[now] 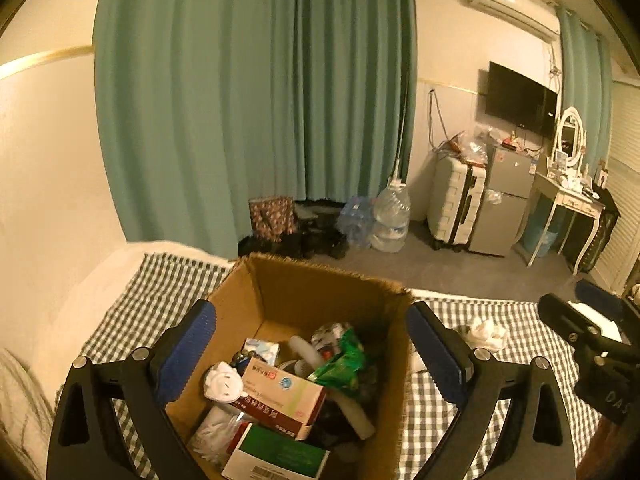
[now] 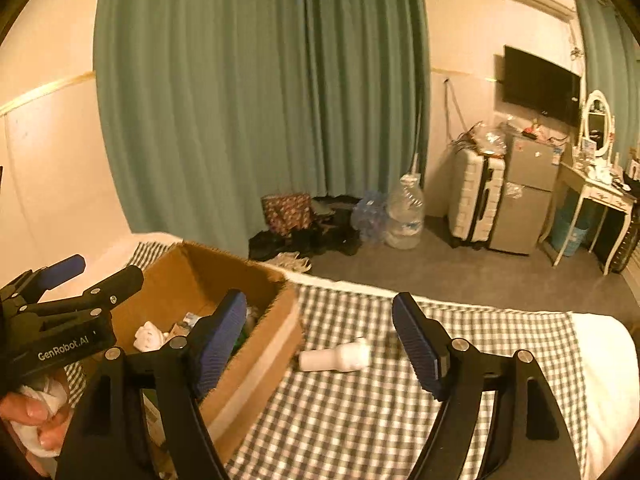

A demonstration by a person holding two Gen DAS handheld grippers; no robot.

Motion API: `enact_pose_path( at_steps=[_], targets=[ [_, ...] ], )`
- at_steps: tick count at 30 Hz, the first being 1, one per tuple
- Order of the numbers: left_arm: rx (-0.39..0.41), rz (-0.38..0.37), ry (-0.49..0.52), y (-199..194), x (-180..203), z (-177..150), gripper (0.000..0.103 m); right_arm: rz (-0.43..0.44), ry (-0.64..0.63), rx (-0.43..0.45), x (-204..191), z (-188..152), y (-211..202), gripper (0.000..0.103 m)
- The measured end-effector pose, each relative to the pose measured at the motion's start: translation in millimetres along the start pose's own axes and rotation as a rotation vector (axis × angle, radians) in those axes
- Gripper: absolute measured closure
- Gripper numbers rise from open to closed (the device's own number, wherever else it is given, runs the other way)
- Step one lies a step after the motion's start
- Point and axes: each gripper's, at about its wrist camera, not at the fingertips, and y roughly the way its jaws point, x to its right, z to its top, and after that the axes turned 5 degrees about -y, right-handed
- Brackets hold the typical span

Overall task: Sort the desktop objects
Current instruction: 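Move both grippers back over the remaining items on the bed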

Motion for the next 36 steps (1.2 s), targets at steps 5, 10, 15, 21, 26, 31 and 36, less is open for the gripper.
enact_pose_path(
  at_steps=[5, 10, 15, 21, 26, 31, 36],
  targets=[
    [0.062, -0.031, 0.042, -26, 25, 5, 0.000, -0.033, 0.020, 0.053, 24, 2, -36, 0.021],
    [0.110, -0.088, 0.071, -49, 55, 9, 0.000, -0.086, 0.038, 0.088, 48, 0, -68, 0.016],
    [0.159, -0.161, 0.120, -69, 91, 5, 0.000, -0.151, 0.058, 0.104, 74, -4, -92, 0.006],
    [0.183, -0.204, 0.192, -77, 129, -7, 0.000, -0.203, 0.082, 0.125, 103, -11, -116, 0.000],
    [0.175, -0.188, 0.215, -70, 138, -11, 0.000, -0.206, 0.100, 0.116, 121, -20, -122, 0.000],
    [0.140, -0.202, 0.161, -61, 132, -10, 0.000, -0.201, 0.106, 0.093, 130, -27, -108, 0.000],
    [0.078, -0.239, 0.163, -42, 138, -18, 0.000, -0.195, 0.115, 0.059, 138, -37, -88, 0.000]
  ],
)
